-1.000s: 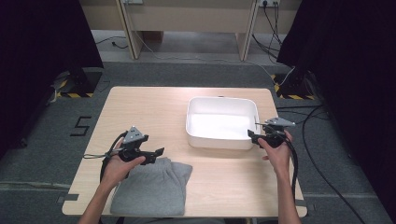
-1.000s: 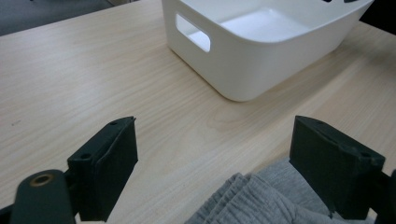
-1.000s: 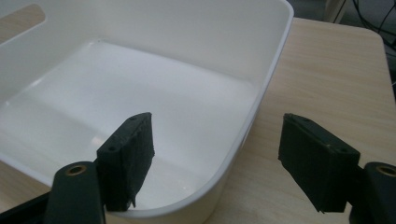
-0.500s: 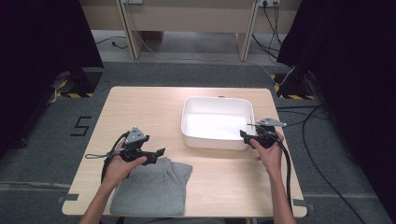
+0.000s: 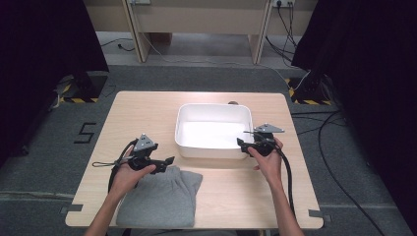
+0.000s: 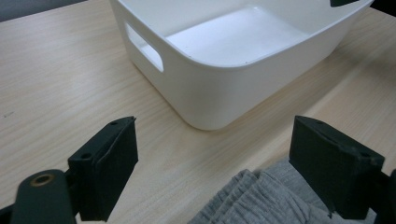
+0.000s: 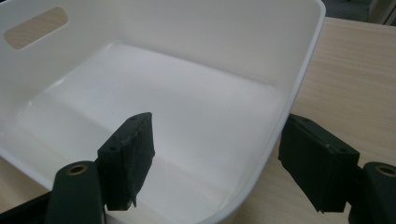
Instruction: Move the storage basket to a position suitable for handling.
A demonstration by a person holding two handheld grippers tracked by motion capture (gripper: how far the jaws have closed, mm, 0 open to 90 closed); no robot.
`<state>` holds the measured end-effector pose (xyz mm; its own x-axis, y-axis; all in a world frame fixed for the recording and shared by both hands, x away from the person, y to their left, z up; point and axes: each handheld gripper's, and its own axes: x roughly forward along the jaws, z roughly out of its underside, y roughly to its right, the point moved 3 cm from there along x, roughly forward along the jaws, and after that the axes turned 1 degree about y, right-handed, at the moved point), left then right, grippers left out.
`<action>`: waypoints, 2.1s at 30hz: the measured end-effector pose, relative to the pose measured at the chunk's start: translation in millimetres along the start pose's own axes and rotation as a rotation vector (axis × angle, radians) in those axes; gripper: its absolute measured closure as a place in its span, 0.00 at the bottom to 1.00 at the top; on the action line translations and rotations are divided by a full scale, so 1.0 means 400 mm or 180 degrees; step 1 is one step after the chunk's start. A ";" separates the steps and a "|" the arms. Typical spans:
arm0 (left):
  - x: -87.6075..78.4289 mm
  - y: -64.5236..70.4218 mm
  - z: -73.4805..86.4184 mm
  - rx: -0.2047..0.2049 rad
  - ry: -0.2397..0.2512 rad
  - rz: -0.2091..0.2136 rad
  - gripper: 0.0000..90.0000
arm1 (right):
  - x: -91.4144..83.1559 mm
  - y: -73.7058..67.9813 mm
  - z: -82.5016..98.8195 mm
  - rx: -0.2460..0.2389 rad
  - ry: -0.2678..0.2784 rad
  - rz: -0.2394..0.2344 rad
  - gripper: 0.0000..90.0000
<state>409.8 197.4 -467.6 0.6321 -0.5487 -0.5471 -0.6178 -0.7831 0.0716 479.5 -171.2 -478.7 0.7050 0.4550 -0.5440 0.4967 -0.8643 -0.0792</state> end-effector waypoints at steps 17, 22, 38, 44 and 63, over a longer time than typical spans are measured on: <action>0.026 -0.002 0.015 0.0023 -0.0019 0.0015 0.23 | 0.031 -0.063 -0.009 -0.0082 0.0021 -0.0201 0.29; 0.029 -0.003 0.016 0.0065 0.0048 -0.0019 0.29 | 0.031 -0.065 -0.008 -0.0082 0.0016 -0.0206 0.29; 0.057 -0.011 0.015 0.0156 0.0086 -0.0174 0.38 | 0.023 -0.072 -0.004 -0.0107 0.0019 -0.0181 0.30; 0.066 -0.005 0.009 0.0182 0.0082 -0.0177 0.38 | 0.017 -0.064 -0.002 -0.0108 0.0005 -0.0172 0.30; 0.085 0.005 0.007 0.0187 0.0044 -0.0190 0.36 | 0.009 -0.043 0.000 -0.0175 0.0032 -0.0219 0.30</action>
<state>428.7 177.8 -488.5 0.6749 -0.5059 -0.5372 -0.6049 -0.7962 -0.0101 473.4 -154.7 -479.3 0.6730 0.5153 -0.5306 0.5710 -0.8179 -0.0700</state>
